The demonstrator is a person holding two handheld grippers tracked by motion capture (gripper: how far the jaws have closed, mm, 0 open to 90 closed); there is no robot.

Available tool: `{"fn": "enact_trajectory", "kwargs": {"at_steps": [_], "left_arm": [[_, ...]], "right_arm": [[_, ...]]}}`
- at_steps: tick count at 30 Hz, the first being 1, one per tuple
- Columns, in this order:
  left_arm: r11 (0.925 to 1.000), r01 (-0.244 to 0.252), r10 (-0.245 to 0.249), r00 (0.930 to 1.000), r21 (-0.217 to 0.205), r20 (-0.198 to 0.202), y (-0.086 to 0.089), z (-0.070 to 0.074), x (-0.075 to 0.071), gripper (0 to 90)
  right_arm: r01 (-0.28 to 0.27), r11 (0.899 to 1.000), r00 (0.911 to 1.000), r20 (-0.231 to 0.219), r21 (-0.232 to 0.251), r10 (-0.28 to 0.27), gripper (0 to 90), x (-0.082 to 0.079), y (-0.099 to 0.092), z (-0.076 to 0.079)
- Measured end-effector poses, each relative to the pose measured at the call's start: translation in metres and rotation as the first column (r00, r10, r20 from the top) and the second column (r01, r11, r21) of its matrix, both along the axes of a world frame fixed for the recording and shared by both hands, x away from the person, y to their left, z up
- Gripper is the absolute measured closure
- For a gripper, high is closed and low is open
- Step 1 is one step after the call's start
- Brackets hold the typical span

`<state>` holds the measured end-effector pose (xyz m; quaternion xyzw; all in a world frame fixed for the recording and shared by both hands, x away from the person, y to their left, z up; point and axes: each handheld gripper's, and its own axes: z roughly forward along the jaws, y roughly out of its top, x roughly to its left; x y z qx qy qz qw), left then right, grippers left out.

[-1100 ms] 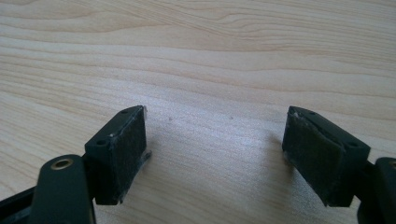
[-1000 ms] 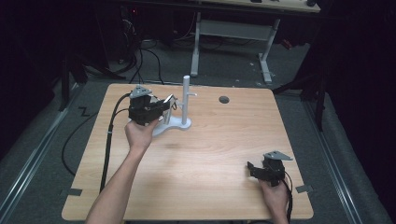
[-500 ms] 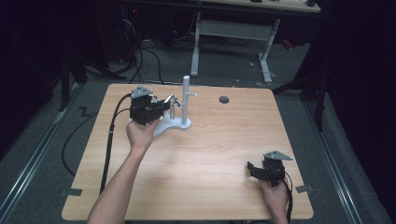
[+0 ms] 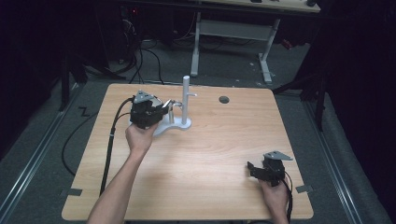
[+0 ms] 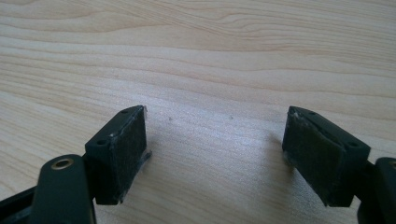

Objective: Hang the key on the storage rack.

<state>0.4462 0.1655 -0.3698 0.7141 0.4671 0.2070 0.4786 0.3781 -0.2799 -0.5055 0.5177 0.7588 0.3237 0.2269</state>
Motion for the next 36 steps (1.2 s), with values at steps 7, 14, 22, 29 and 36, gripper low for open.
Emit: {"fn": "enact_trajectory", "kwargs": {"at_steps": [7,14,22,29,36], "left_arm": [[0.9999,-0.009,0.009,0.9998,-0.007,-0.018,0.001,-0.010,0.000,77.2],[0.9998,0.002,-0.001,0.9995,0.018,-0.032,-0.004,-0.020,-0.001,77.0],[0.9997,0.007,-0.006,0.9989,0.022,-0.047,-0.009,-0.026,0.000,76.6],[0.9995,0.008,-0.006,0.9973,0.030,-0.074,-0.014,-0.034,0.003,76.3],[0.9981,0.006,0.000,0.9950,0.061,-0.100,-0.021,-0.043,0.006,75.6]], "right_arm": [[0.000,1.000,1.0000,0.000,0.000,0.000,21.9,0.000,0.000,0.000],[0.001,1.000,1.0000,0.000,0.000,-0.001,21.9,0.000,0.000,0.000],[0.001,1.000,1.0000,0.000,0.000,-0.001,21.9,0.000,0.000,0.000],[0.001,1.000,1.0000,0.000,0.001,-0.001,21.9,0.000,0.000,0.000],[0.002,1.000,1.0000,0.000,0.001,-0.002,21.9,0.000,0.000,0.000]]}}
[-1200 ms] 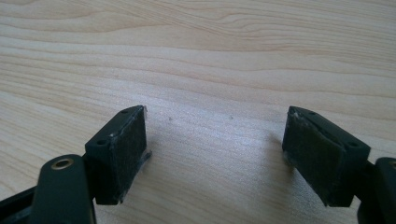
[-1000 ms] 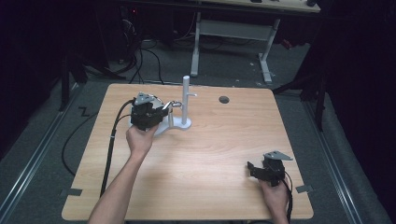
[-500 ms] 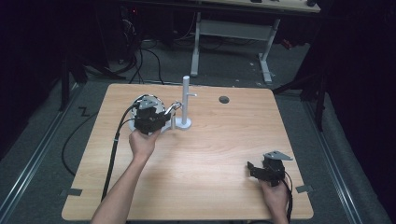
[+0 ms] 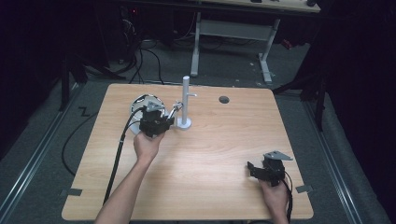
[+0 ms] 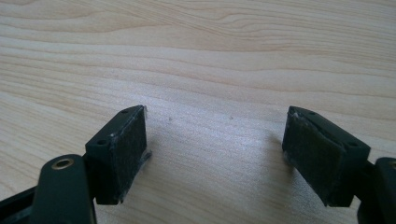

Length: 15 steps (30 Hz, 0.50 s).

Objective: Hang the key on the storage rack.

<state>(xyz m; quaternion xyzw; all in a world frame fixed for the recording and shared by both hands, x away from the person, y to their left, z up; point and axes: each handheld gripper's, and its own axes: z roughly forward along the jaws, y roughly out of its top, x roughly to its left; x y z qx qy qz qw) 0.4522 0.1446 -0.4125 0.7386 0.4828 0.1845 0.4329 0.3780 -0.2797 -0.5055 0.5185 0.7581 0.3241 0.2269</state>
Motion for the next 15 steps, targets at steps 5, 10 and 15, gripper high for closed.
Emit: {"fn": "enact_trajectory", "kwargs": {"at_steps": [5,10,15], "left_arm": [[1.0000,0.002,-0.002,1.0000,0.009,-0.009,-0.003,-0.003,0.001,74.5],[0.9997,0.010,-0.010,0.9997,0.024,-0.025,-0.008,-0.008,0.002,72.6],[0.9998,0.007,-0.006,0.9992,0.016,-0.039,-0.008,-0.012,0.003,70.0]], "right_arm": [[0.000,1.000,1.0000,0.000,0.000,0.000,21.9,0.000,0.000,0.000],[0.000,1.000,1.0000,0.000,-0.001,0.000,21.9,0.000,0.000,0.000],[-0.001,1.000,1.0000,0.000,-0.001,0.001,21.9,0.000,0.000,0.000]]}}
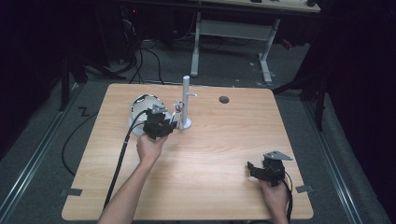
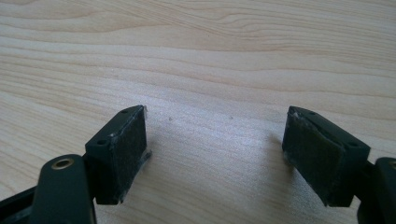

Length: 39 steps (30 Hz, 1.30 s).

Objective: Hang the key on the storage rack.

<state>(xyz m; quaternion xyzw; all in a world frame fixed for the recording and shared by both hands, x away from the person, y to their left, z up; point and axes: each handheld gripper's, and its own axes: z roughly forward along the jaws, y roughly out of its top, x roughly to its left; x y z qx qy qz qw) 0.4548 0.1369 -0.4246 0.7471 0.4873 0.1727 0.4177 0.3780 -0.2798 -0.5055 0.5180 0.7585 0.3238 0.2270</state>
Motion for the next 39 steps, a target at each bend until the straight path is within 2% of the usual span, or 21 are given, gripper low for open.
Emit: {"fn": "enact_trajectory", "kwargs": {"at_steps": [10,19,26,30,39], "left_arm": [[1.0000,-0.006,0.006,0.9998,0.005,-0.020,0.003,-0.006,-0.002,64.9],[0.9997,0.010,-0.010,0.9998,0.023,0.015,-0.001,-0.002,-0.010,60.9],[1.0000,0.003,-0.003,0.9992,0.005,0.040,0.004,0.001,-0.020,57.8],[0.9998,0.003,-0.004,0.9988,0.021,0.049,0.008,0.004,-0.025,56.6],[0.9998,0.002,-0.004,0.9970,0.019,0.077,0.014,0.008,-0.037,55.1]], "right_arm": [[0.000,1.000,1.0000,0.000,0.000,0.000,21.9,0.000,0.000,0.000],[0.000,1.000,1.0000,0.000,0.000,0.000,21.9,0.000,0.000,0.000],[0.000,1.000,1.0000,0.000,0.000,0.000,21.9,0.000,0.000,0.000],[0.000,1.000,1.0000,0.000,0.000,0.000,21.9,0.000,0.000,0.000],[0.000,1.000,1.0000,0.000,0.000,0.000,21.9,0.000,0.000,0.000]]}}
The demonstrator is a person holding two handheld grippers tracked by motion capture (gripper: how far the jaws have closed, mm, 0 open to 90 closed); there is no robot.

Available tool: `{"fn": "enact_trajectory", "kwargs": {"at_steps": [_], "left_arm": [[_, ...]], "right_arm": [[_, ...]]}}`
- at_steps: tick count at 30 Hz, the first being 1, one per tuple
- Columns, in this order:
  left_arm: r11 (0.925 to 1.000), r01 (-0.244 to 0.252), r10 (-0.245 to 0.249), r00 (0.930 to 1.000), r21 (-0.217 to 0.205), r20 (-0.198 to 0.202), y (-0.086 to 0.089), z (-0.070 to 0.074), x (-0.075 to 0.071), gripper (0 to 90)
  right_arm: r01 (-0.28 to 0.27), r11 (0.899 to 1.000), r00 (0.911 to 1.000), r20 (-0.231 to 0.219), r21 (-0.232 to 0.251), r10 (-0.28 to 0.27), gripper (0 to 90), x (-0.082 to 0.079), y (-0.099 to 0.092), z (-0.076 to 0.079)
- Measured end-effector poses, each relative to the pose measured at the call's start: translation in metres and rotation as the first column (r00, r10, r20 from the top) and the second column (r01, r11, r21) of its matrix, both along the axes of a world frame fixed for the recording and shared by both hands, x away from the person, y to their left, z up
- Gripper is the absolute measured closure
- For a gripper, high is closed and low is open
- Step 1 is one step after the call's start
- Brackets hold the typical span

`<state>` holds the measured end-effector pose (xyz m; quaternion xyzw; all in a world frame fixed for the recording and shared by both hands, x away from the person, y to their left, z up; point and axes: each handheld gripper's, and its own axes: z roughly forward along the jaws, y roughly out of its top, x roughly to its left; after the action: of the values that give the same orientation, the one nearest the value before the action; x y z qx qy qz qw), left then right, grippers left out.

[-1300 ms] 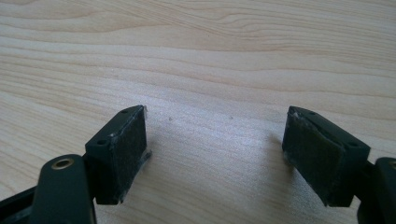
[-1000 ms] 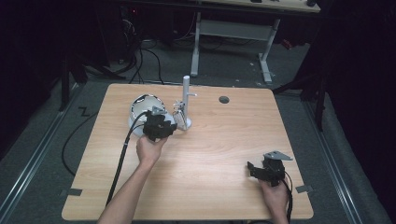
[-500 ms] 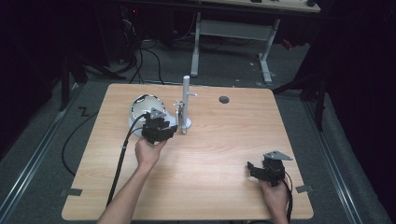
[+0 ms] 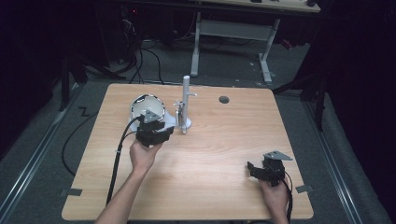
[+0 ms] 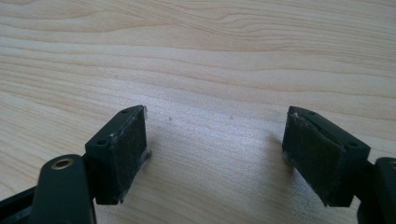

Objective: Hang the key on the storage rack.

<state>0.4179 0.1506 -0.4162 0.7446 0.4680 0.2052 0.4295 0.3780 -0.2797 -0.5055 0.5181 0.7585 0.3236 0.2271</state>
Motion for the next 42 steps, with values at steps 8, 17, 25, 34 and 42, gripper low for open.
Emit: {"fn": "enact_trajectory", "kwargs": {"at_steps": [8,17,25,34,42], "left_arm": [[0.9998,-0.003,0.004,0.9999,-0.018,0.015,0.006,0.002,-0.008,54.2],[0.9997,-0.006,0.006,0.9998,-0.022,0.021,0.013,0.004,-0.016,53.6],[0.9995,-0.006,0.007,0.9997,-0.031,0.024,0.018,0.005,-0.022,53.6],[0.9996,-0.010,0.011,0.9997,-0.027,0.023,0.027,0.003,-0.032,52.9],[0.9986,-0.026,0.028,0.9988,-0.046,0.039,0.038,0.006,-0.043,52.8]], "right_arm": [[0.000,1.000,1.0000,0.000,0.000,0.000,21.9,0.000,0.000,0.000],[0.000,1.000,1.0000,0.000,0.000,0.000,21.9,0.000,0.000,0.000],[0.001,1.000,1.0000,0.000,0.000,-0.001,21.9,0.000,0.000,0.000],[0.001,1.000,1.0000,0.000,0.000,-0.001,22.0,0.000,0.000,0.000],[0.001,1.000,1.0000,0.000,0.001,-0.001,22.0,0.000,0.000,0.000]]}}
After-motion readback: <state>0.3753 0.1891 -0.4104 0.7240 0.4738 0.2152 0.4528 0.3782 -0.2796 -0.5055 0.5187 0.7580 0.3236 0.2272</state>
